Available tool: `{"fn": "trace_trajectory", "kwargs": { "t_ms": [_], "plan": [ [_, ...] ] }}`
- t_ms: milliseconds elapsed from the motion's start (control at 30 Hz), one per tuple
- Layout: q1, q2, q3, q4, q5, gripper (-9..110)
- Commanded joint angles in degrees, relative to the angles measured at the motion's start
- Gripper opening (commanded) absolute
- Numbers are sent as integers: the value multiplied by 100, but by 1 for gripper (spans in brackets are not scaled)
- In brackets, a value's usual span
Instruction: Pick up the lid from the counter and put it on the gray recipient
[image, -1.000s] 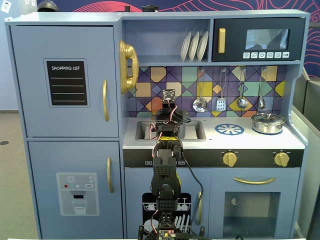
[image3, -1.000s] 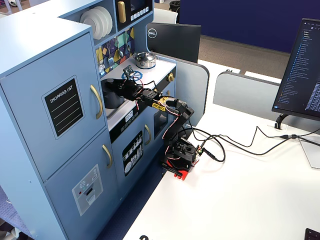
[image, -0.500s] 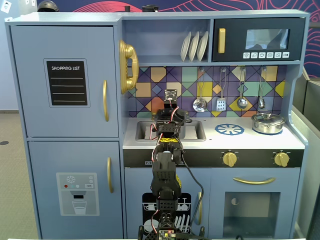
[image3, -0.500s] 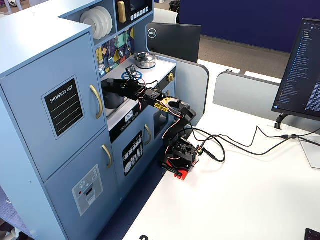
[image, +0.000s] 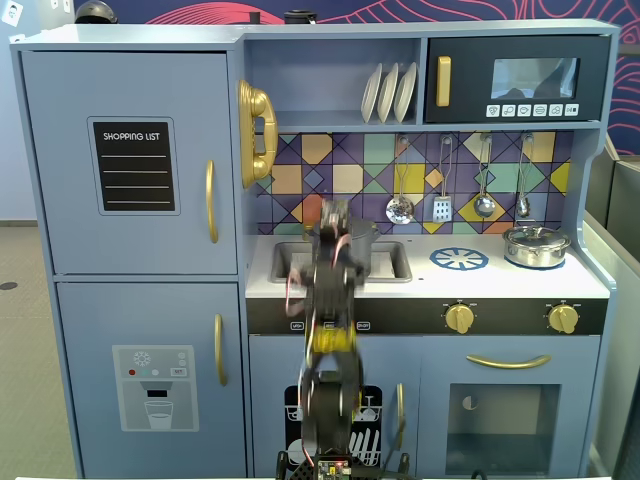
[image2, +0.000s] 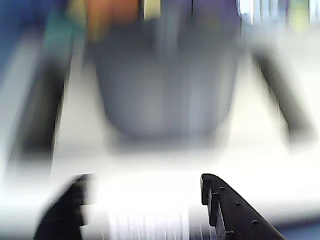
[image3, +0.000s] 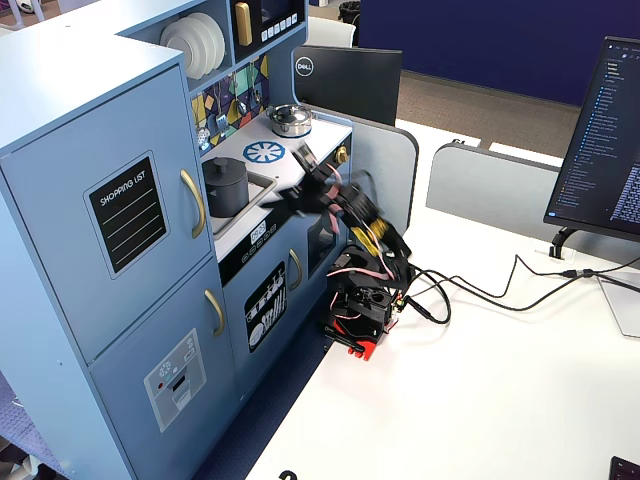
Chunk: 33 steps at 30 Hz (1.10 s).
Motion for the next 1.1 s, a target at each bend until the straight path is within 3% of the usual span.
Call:
{"fn": "trace_trajectory", "kwargs": {
  "t_ms": [0,133,233,333,500,633,667,1067],
  "plan": [
    [18,817,835,677,9,0],
    [-132,826,2303,-272,615,0],
    [-149,747,3498,-1257,633,0],
    [-193,800,4342,-1459,580,0],
    [-325,1134,4641,132,475,0],
    [-290,1143,4641,2206,-79,0],
    [-352,1143,4641,2399,264,0],
    [-193,1143,4641,2443,668,4]
  ]
}}
